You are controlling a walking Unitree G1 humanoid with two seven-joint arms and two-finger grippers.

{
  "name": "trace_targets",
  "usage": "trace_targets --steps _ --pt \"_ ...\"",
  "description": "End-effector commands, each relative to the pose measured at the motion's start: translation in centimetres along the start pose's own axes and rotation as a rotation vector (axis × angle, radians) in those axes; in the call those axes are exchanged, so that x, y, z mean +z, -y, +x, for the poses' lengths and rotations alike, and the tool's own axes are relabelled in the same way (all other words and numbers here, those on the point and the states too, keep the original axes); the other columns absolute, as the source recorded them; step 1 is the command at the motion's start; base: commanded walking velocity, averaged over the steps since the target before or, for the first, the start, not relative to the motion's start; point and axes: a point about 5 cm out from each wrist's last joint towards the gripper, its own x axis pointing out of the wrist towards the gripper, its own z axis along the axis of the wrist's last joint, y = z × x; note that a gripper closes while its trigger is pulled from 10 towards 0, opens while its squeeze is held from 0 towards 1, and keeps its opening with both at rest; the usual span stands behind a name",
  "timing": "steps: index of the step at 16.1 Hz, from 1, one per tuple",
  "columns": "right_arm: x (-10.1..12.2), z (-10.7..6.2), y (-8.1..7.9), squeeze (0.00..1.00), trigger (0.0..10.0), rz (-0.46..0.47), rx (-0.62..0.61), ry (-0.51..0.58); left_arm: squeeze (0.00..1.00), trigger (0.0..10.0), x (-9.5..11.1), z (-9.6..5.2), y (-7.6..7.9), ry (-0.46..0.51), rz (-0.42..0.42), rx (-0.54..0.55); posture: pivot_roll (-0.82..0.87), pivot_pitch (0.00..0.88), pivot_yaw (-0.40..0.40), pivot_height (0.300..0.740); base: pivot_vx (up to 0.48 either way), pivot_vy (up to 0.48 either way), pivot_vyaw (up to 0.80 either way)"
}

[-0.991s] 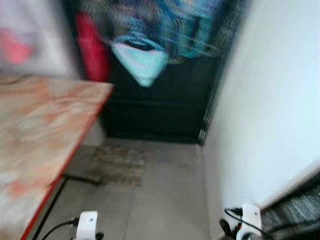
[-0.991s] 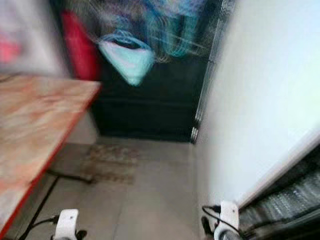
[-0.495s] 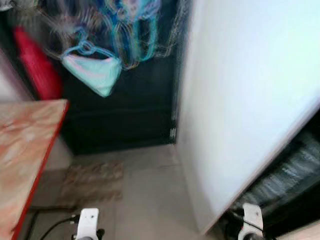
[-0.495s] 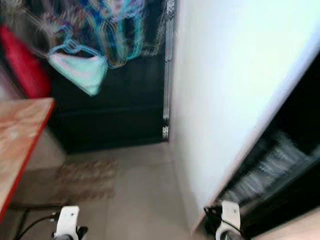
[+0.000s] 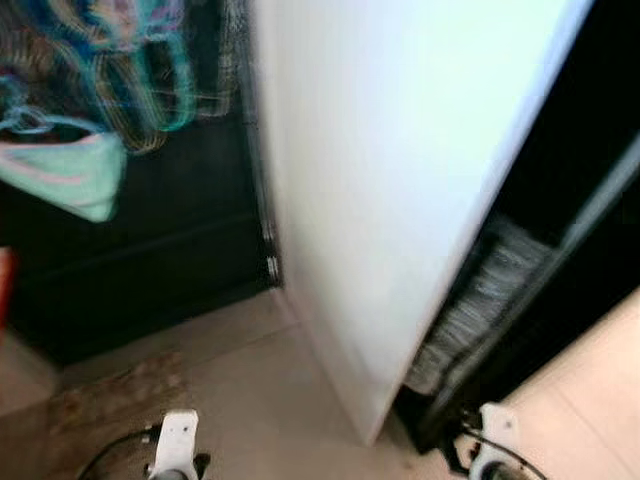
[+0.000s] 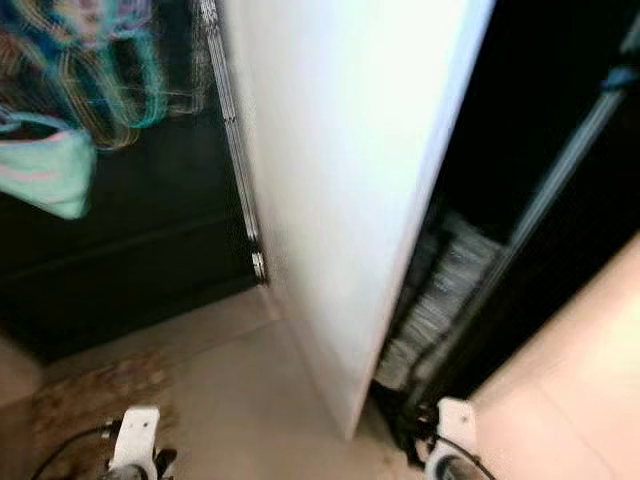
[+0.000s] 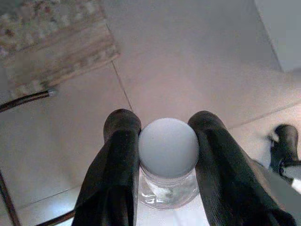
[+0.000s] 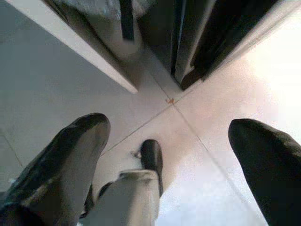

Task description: Restocking fridge

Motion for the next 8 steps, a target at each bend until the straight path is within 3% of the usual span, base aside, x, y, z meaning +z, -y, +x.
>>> trace_targets --steps 1,6,8 --pt "-0.6 -0.2 0.6 0.00 10.0 0.008 -0.018 -0.020 0.00 10.0 -0.3 0.0 -0.3 -0.016 0.026 0.004 0.05 0.083 0.050 0.740 0.000 0.000 -0.80" --pt "-1.1 -0.2 0.4 0.00 10.0 0.014 -0.013 -0.020 0.00 10.0 -0.5 -0.1 -0.3 -0.012 0.042 0.000 0.06 0.110 0.057 0.740 0.000 0.000 -0.80" --pt "-2.1 -0.4 0.4 0.00 10.0 0.005 -0.003 -0.021 0.00 10.0 -2.3 -0.5 -0.4 -0.050 0.071 -0.007 0.05 0.146 0.069 0.740 0.000 0.000 -0.80"
